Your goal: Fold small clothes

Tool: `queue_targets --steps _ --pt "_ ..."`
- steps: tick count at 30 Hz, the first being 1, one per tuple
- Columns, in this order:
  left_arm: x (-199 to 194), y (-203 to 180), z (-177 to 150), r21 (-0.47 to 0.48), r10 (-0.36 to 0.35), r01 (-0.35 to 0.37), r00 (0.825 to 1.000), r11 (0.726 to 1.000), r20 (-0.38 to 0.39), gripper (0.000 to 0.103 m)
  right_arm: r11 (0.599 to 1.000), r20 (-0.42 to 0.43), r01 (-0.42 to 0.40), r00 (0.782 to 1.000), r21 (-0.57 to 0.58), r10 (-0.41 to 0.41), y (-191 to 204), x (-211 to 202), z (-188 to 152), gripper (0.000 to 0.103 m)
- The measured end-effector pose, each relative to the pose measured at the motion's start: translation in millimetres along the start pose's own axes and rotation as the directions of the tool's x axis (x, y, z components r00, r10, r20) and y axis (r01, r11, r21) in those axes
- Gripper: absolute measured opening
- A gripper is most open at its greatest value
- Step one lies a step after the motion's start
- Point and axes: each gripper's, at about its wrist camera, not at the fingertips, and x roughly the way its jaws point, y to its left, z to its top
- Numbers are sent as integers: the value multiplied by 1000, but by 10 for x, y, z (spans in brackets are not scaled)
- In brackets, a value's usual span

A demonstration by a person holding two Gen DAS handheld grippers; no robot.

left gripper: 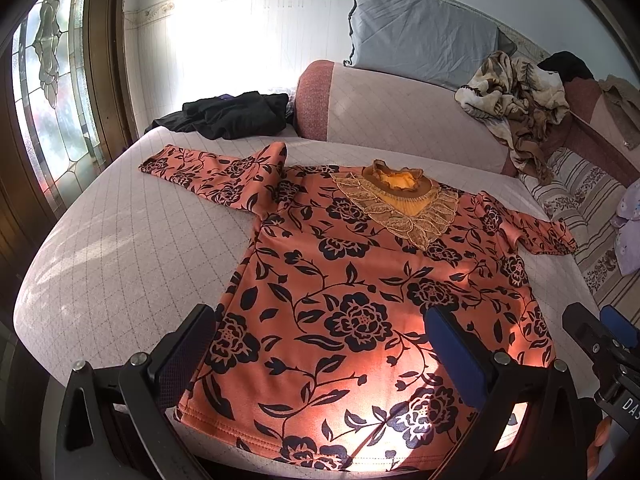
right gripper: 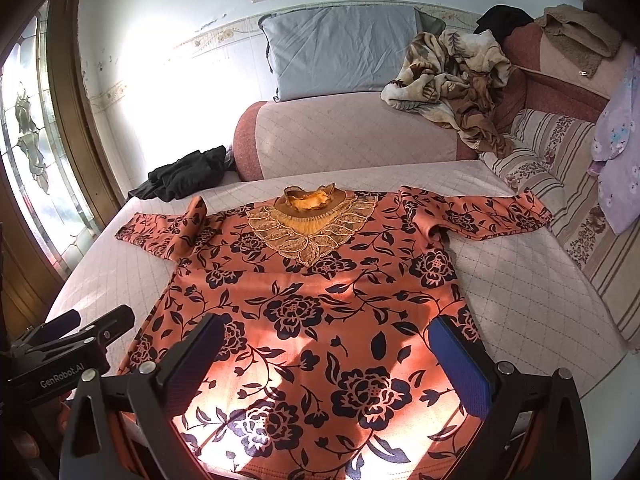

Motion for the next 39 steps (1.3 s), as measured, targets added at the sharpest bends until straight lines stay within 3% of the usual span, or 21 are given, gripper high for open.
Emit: queue_targets --steps 34,39 --pt "63 -61 -16 10 -4 4 1000 1000 -6 103 1000 -6 -4 1000 3 4 7 51 14 103" --pt "199 88 -33 -10 -42 42 999 999 -35 103 999 -18 -38 999 20 39 -72 134 16 103"
